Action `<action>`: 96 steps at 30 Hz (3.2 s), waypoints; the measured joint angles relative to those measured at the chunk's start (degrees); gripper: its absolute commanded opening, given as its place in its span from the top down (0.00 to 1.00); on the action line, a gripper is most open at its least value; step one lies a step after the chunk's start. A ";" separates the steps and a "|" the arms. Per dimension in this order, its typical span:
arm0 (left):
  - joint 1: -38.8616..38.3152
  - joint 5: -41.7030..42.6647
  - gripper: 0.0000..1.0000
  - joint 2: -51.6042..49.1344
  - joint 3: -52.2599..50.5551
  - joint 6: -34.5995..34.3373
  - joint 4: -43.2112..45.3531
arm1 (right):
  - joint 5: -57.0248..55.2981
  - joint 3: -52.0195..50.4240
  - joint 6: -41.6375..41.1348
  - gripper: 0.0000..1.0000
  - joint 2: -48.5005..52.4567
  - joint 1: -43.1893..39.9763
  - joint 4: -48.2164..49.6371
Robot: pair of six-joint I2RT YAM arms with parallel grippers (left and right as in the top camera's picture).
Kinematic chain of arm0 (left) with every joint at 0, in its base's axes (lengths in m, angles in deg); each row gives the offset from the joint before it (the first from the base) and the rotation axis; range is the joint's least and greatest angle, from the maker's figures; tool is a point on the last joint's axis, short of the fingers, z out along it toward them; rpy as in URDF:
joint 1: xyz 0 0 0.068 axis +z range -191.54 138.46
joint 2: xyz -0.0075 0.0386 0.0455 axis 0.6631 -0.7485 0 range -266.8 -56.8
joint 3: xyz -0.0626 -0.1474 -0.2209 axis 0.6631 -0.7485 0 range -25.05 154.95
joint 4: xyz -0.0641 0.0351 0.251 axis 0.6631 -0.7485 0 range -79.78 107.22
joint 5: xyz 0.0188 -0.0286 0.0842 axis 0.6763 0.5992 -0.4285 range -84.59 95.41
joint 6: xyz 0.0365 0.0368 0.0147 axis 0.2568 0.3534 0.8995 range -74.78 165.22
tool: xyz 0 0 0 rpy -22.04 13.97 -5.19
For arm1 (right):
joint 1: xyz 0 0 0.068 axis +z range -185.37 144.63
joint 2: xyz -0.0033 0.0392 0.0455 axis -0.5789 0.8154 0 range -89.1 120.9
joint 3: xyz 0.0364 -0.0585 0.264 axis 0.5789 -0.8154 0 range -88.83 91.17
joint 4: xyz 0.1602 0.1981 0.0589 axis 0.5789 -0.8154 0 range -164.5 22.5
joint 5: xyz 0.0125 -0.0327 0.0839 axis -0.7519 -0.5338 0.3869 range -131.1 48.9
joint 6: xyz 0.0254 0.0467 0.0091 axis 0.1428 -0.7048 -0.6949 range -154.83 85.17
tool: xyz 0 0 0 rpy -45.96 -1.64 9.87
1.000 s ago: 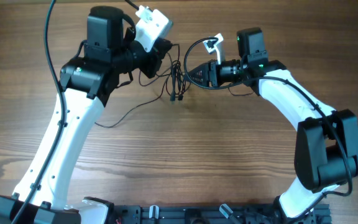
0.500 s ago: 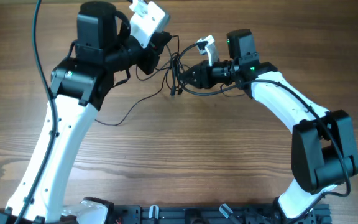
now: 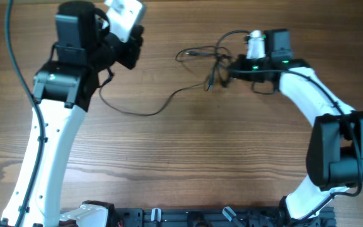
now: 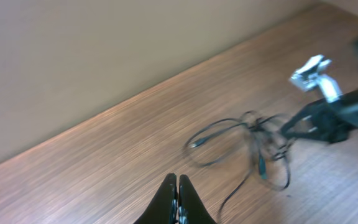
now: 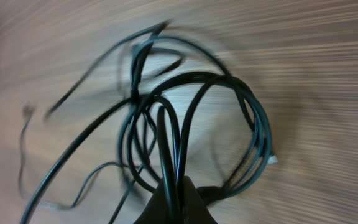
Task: Untangle cables
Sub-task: 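Pull the grippers apart outward, stretching a cable between them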
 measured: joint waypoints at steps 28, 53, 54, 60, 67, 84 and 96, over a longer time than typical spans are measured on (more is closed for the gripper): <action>3.96 18.91 0.52 -9.99 0.39 -0.17 -7.87 | 45.90 -0.02 -1.22 0.95 -3.23 -4.74 14.91; -5.44 24.87 0.56 -19.32 0.42 1.55 -0.74 | 58.95 -0.02 -26.82 0.95 -5.42 -4.48 42.62; -5.44 24.90 0.56 -19.32 0.42 1.55 -0.74 | 58.99 -0.02 -27.41 0.95 -5.42 -4.46 42.95; -5.70 25.18 0.71 -19.32 0.42 2.34 -0.50 | 59.06 -0.02 -28.68 0.95 -5.42 -3.48 43.45; -8.24 25.66 0.96 -21.24 0.42 2.60 1.03 | 59.23 -0.02 -30.03 0.95 -5.42 -3.23 44.65; 7.28 16.98 0.96 -14.01 0.42 1.25 -4.44 | 53.35 -0.02 -22.95 0.96 -5.49 -6.45 30.69; 24.30 17.94 0.96 -2.91 0.52 1.07 -8.39 | 25.81 0.09 0.61 0.96 -5.70 -7.89 -2.51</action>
